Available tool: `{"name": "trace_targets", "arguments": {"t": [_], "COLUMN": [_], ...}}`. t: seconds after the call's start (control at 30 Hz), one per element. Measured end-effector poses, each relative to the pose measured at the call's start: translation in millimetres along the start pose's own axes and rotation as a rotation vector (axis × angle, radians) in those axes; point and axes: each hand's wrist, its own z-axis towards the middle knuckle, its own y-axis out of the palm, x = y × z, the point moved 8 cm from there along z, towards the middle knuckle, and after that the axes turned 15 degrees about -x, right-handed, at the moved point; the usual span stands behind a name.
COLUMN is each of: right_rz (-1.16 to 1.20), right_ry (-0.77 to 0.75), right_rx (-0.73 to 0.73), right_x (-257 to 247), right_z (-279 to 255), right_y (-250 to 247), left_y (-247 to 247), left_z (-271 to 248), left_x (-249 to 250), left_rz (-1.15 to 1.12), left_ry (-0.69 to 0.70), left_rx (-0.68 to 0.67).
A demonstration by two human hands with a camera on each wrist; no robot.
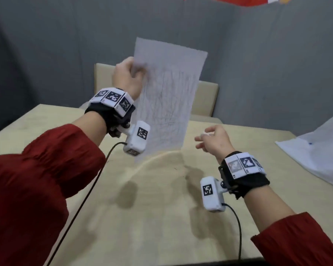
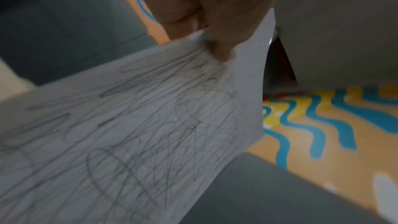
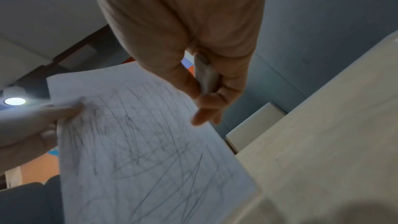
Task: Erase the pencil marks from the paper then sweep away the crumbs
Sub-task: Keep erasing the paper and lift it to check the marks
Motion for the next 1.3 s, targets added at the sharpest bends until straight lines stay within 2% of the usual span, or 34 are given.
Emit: {"name": "trace_targets", "arguments": {"t": [0.17, 0.3, 0.43, 0.53, 0.63, 0.7, 0.77, 0.87, 0.97, 1.07, 1.17, 1.23, 1.3], "right_rz": [0.104, 0.301, 0.426, 0.457, 0.44, 0.391, 0.32, 0.183, 0.023, -0.109, -0.269, -0.349, -0.442], "right_ry": [0.025, 0.133, 0.199, 0.175, 0.106, 0.085, 0.074, 0.072, 0.11, 0.181, 0.208, 0.192, 0.159], "right_rx": [0.011, -0.01, -0.017, -0.041, -0.087, -0.104, -0.108, -0.109, -0.114, -0.194, -0.204, -0.164, -0.2], "right_x": [-4.9, 11.8, 23.5, 27.3, 22.7, 21.4, 22.1, 21.7, 26.7, 36.8, 38.9, 37.0, 35.2], "right_z": [14.0, 22.4, 31.4, 38.2, 48.1, 51.0, 52.1, 51.7, 55.8, 59.0, 61.7, 64.8, 67.4], "right_y": [15.9, 33.2, 41.2, 41.0, 41.3, 36.4, 28.6, 20.9, 19.9, 32.2, 42.3, 42.3, 46.6], "left_y": [-29.6, -30.8, -23.4, -21.0, -26.6, -40.5, -59.0, -69.6, -61.5, -46.6, -39.0, -40.0, -42.0], "left_z": [-24.8, -45.3, -55.6, -59.4, -60.0, -61.6, -59.7, -54.1, -53.2, -57.9, -57.1, -52.3, -48.4], "left_x": [-44.6, -81.5, -110.7, -121.4, -139.2, -154.6, -160.1, -160.5, -158.4, -167.0, -175.6, -178.5, -179.9], "left_rz": [-0.275, -0.485, -0.94, -1.01, -0.919, -0.809, -0.666, -0.417, -0.087, 0.156, 0.337, 0.421, 0.481], "left_ry": [-0.134, -0.27, -0.362, -0.408, -0.457, -0.482, -0.428, -0.392, -0.388, -0.471, -0.483, -0.459, -0.454], "left_rx": [0.232, 0.306, 0.374, 0.364, 0.318, 0.345, 0.358, 0.211, -0.017, -0.183, -0.285, -0.302, -0.315]}}
